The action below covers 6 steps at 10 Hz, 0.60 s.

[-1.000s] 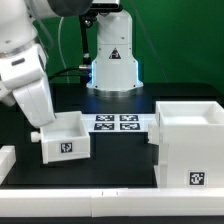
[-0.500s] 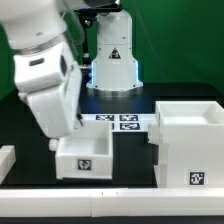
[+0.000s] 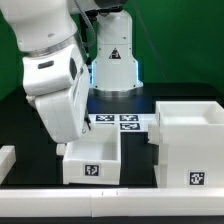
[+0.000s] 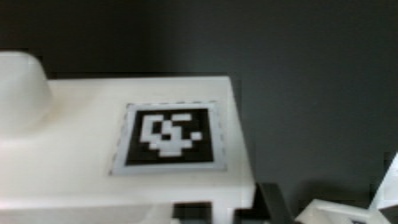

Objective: Assemble drawer

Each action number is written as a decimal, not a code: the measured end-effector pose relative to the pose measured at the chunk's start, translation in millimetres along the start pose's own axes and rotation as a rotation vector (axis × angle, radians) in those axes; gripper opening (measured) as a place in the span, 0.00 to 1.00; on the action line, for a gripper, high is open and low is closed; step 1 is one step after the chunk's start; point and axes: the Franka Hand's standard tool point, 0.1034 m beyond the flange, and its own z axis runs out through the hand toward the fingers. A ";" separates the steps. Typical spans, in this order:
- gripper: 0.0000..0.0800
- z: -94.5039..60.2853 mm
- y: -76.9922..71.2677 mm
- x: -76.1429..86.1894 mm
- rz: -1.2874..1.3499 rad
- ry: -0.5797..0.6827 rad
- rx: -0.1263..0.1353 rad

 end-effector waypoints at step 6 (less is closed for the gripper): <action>0.05 13.8 1.2 -4.8 -0.003 0.008 -0.037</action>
Offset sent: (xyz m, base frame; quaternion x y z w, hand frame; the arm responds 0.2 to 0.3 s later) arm 0.0068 0.0148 0.0021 -0.0668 0.0329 -0.0066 0.9972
